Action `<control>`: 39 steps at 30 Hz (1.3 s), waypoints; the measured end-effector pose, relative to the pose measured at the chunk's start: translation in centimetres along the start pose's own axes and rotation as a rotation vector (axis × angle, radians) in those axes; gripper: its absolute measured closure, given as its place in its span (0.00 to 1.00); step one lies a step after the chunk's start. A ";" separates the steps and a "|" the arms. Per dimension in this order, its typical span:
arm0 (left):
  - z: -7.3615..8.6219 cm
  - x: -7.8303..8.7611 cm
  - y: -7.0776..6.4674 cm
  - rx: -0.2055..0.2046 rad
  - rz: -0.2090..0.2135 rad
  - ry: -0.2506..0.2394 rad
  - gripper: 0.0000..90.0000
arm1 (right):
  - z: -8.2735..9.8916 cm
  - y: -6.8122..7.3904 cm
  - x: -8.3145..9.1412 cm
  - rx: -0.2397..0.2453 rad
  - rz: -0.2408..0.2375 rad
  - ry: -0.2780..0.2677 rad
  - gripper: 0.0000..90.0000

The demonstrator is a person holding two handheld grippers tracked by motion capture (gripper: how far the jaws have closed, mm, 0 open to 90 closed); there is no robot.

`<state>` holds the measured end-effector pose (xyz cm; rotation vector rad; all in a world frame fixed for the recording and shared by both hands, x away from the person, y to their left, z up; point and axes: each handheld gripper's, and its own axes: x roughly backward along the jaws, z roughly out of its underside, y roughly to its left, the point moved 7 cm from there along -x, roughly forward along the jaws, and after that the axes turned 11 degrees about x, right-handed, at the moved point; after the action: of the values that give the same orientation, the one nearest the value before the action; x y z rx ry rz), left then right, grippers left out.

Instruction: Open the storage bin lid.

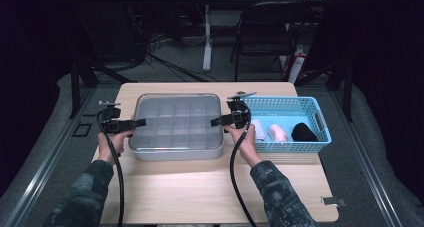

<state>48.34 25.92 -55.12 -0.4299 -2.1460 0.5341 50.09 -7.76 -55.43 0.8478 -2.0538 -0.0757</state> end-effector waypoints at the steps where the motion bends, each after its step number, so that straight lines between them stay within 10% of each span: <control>1: 0.0 0.0 0.0 0.001 0.001 0.000 0.41 | 0.0 0.0 0.0 -0.001 -0.001 -0.001 0.44; 17: -0.2 0.9 -0.6 -0.005 0.012 -0.042 0.45 | -0.8 0.6 1.2 0.028 0.035 -0.029 0.48; 39: -0.7 5.7 -2.4 -0.037 0.094 -0.132 0.63 | -0.9 1.8 6.1 -0.008 -0.072 -0.175 0.77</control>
<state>45.37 26.80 -49.69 -0.5317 -2.2733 0.5910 47.50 -9.77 -49.86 0.9392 -2.1830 -0.2036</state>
